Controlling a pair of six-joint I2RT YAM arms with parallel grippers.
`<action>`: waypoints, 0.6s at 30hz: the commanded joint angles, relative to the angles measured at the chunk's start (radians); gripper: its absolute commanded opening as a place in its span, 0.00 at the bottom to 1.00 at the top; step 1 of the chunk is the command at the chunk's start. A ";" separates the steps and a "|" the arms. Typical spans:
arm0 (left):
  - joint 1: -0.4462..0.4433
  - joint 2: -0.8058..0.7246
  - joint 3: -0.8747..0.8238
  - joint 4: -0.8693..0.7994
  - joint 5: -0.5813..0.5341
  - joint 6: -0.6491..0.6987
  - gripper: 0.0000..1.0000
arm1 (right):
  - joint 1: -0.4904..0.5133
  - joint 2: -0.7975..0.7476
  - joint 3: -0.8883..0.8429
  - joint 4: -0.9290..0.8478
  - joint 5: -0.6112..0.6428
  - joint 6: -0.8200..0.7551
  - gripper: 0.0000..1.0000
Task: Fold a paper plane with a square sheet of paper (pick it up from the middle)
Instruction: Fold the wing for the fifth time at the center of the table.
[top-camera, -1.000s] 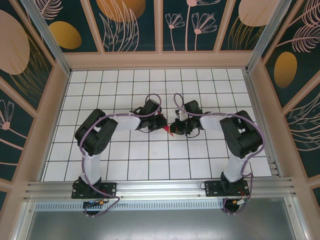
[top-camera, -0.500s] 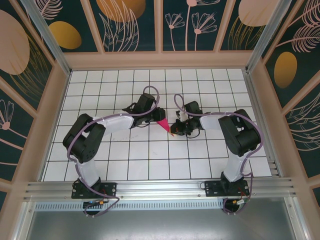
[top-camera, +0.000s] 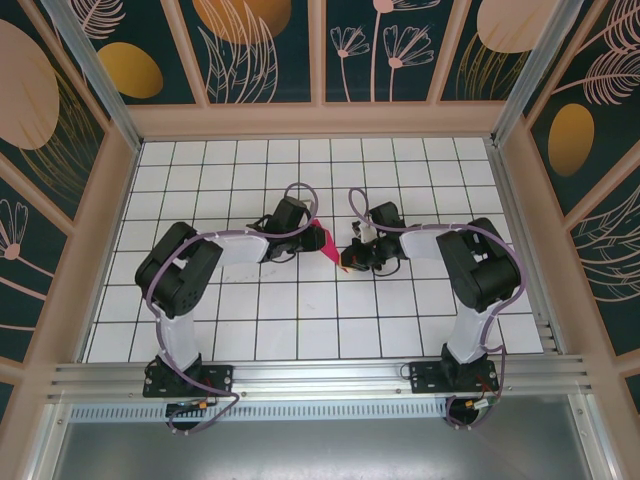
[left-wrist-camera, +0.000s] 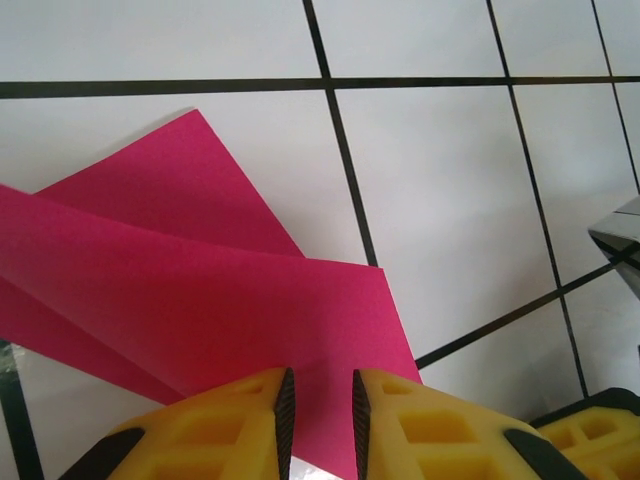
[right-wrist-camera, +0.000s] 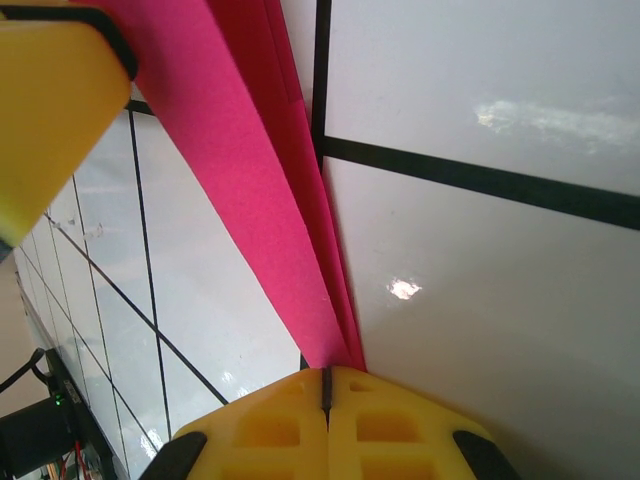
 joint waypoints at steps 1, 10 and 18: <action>0.011 0.024 -0.015 0.039 -0.016 0.021 0.25 | -0.009 0.052 -0.021 -0.046 0.083 -0.026 0.03; 0.025 0.063 -0.012 0.044 -0.026 0.020 0.26 | -0.008 0.058 -0.020 -0.058 0.080 -0.037 0.03; 0.068 0.064 -0.034 0.043 -0.033 0.027 0.26 | -0.010 0.047 -0.044 -0.085 0.095 -0.047 0.03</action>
